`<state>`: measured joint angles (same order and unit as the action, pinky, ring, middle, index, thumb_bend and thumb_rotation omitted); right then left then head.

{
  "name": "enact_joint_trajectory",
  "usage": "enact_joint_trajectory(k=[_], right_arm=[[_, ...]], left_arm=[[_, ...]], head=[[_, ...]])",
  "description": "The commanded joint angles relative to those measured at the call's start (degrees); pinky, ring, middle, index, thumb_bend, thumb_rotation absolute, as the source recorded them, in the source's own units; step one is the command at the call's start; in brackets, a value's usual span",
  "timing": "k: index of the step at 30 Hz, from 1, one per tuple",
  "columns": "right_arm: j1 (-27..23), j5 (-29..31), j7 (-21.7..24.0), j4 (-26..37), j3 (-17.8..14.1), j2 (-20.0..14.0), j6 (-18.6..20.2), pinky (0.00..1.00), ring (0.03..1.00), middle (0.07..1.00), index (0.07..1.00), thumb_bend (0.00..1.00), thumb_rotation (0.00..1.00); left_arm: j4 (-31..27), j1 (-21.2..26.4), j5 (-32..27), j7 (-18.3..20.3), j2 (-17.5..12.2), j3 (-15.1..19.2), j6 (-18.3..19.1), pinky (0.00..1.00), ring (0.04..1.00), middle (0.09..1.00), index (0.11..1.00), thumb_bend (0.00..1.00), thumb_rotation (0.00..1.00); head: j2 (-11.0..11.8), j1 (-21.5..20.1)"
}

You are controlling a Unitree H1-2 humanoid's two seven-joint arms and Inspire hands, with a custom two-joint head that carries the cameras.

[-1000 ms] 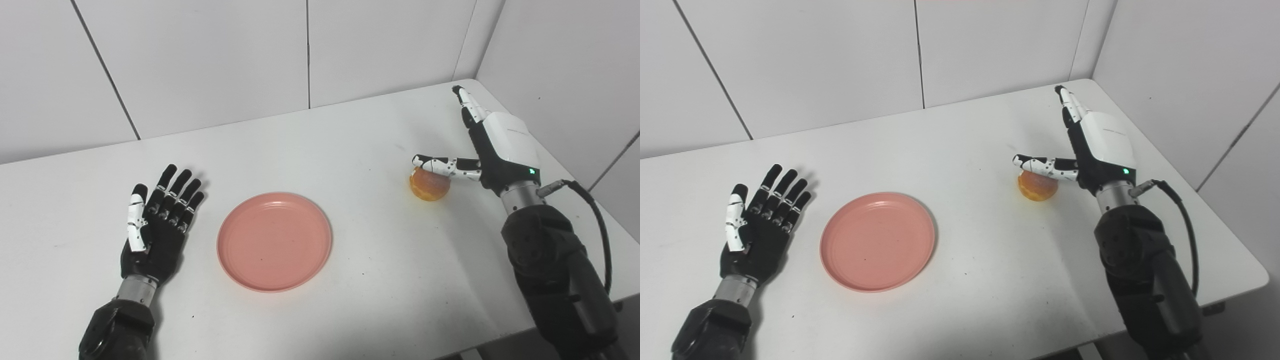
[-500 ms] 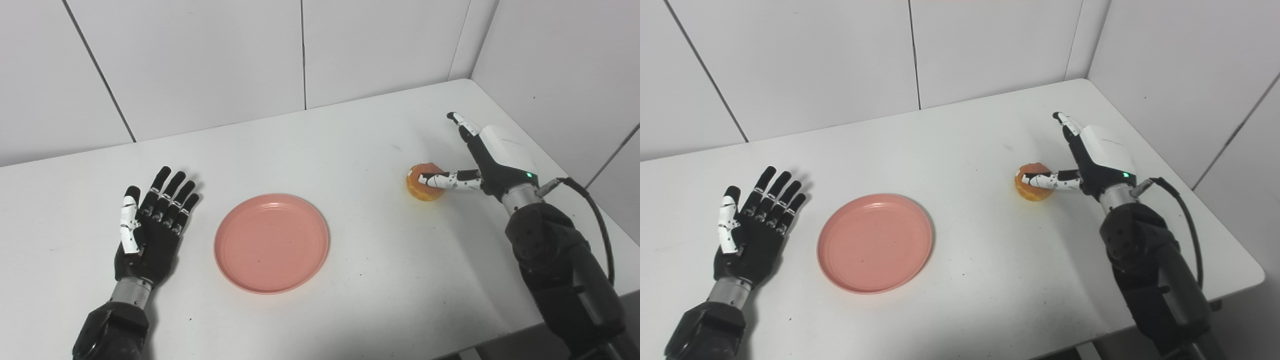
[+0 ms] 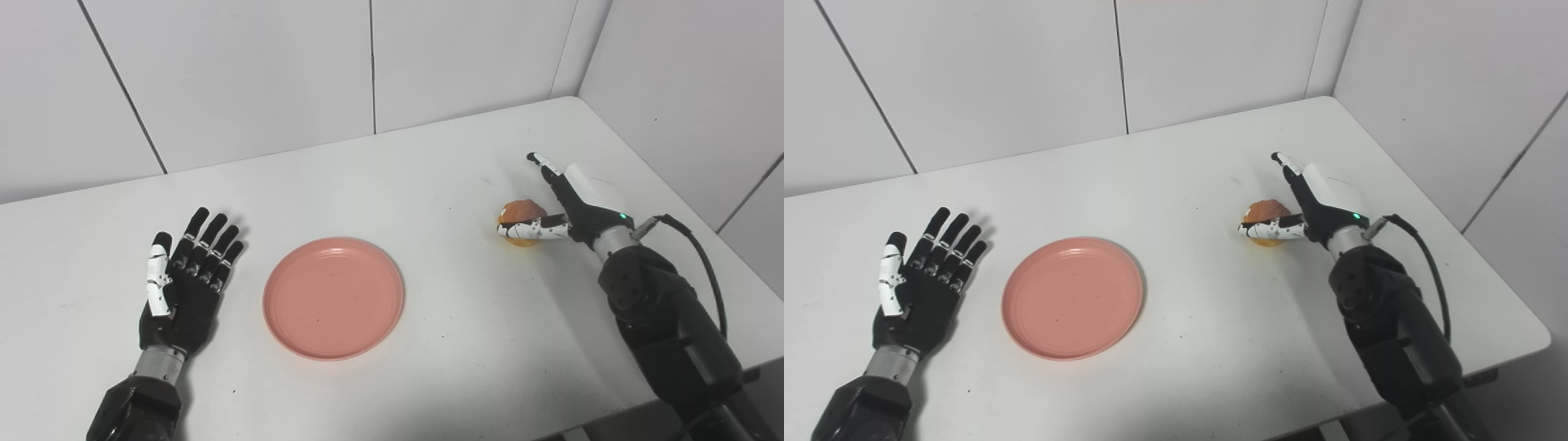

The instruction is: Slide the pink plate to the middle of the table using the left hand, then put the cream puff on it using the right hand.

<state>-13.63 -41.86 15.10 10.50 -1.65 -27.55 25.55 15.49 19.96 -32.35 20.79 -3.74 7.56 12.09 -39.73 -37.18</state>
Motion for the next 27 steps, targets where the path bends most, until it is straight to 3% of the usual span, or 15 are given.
enact_joint_trajectory(k=[1, 27], right_arm=[[-1.9, 0.4, -1.5, 0.4, -0.3, -0.7, -0.1, 0.71, 0.86, 0.926, 0.923, 0.93, 0.5], [-2.3, 3.0, -3.2, -4.4, 1.1, -1.7, -0.5, 0.76, 0.872, 0.914, 0.911, 0.93, 0.41]], left_arm=[[2.5, -3.5, 2.0, -2.7, -0.8, -0.2, 4.6, 0.97, 0.93, 0.93, 0.924, 0.42, 1.0], [0.9, -4.0, 1.9, -2.8, -1.1, -0.7, 5.2, 0.97, 0.934, 0.935, 0.931, 0.43, 1.0]], head=[[-0.2, 0.2], [-1.8, 0.3]])
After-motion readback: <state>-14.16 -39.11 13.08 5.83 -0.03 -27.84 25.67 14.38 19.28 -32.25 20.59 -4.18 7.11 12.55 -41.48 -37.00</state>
